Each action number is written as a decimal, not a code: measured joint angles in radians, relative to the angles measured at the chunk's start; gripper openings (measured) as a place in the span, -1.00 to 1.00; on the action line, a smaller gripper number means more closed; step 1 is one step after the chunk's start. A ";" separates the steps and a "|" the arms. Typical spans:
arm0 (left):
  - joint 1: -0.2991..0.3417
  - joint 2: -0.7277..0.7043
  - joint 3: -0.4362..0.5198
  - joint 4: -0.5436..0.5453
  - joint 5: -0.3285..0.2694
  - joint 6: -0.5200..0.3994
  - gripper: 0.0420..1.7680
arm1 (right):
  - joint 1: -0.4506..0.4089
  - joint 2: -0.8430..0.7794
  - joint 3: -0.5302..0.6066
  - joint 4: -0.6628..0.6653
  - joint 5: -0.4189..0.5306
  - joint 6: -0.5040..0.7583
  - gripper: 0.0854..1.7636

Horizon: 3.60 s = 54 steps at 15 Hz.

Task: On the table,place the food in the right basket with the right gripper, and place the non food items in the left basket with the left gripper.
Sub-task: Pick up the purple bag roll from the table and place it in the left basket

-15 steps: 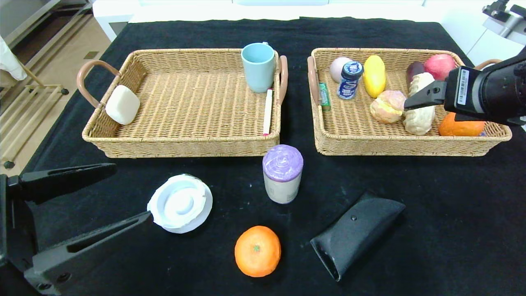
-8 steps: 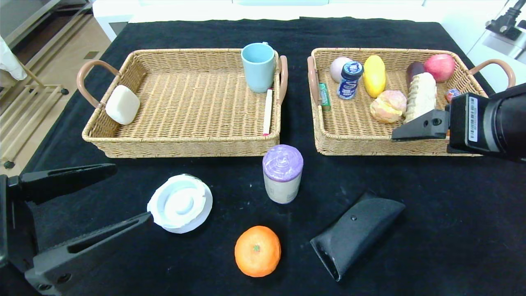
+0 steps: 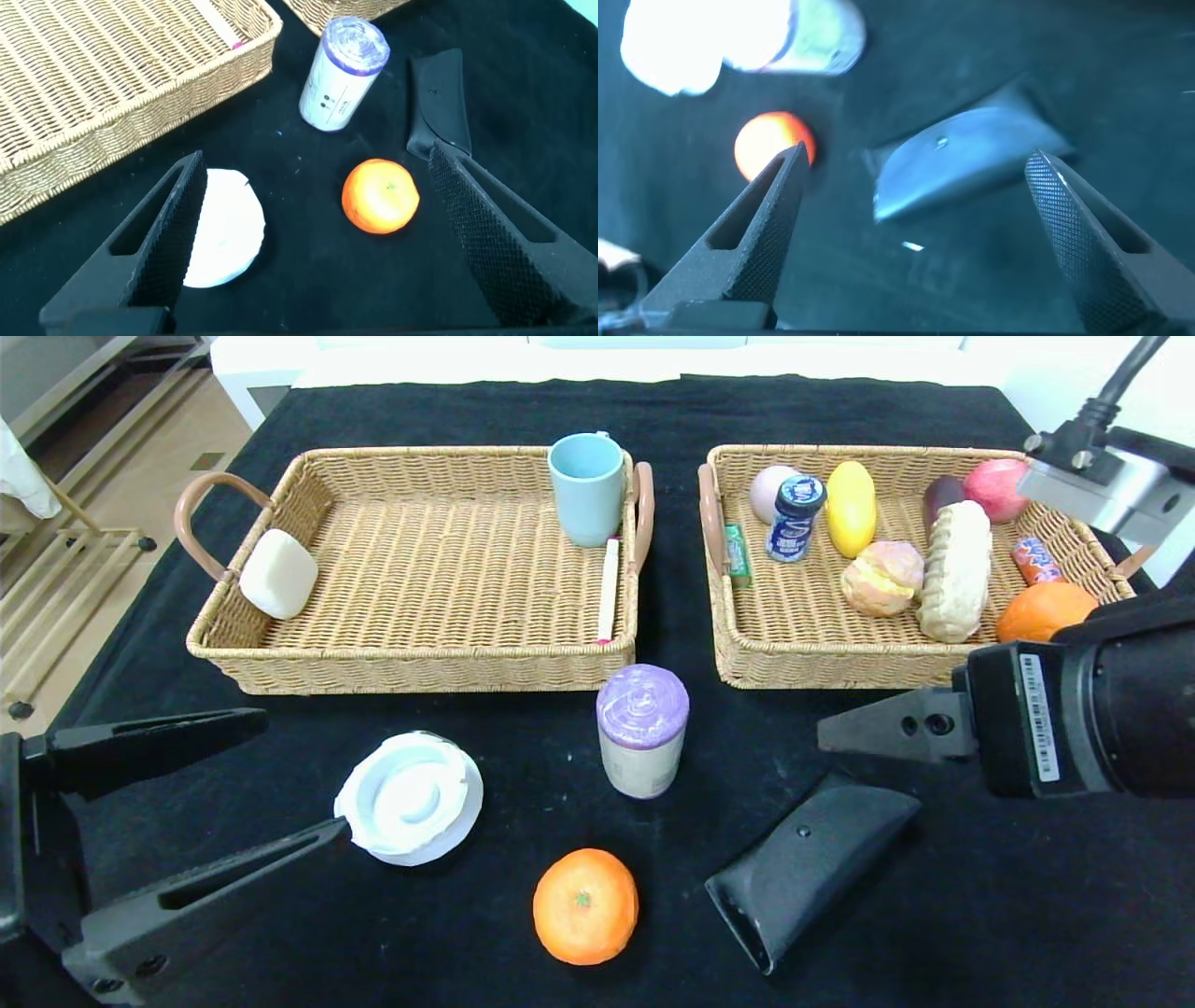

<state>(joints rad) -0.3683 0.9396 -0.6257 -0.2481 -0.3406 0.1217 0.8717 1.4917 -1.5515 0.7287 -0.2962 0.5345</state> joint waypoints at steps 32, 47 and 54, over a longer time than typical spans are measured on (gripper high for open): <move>0.051 -0.046 -0.037 0.000 0.002 0.000 0.94 | 0.145 0.523 -0.254 -0.347 -0.395 -0.025 0.92; 0.049 -0.053 -0.036 -0.001 0.002 0.000 0.94 | 0.134 0.566 -0.272 -0.345 -0.398 -0.026 0.15; 0.050 -0.053 -0.037 0.000 0.002 0.000 0.94 | 0.169 0.508 -0.274 -0.340 -0.394 -0.003 0.13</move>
<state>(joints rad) -0.3185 0.8870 -0.6623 -0.2485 -0.3385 0.1215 1.0411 1.9998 -1.8257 0.3891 -0.6898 0.5315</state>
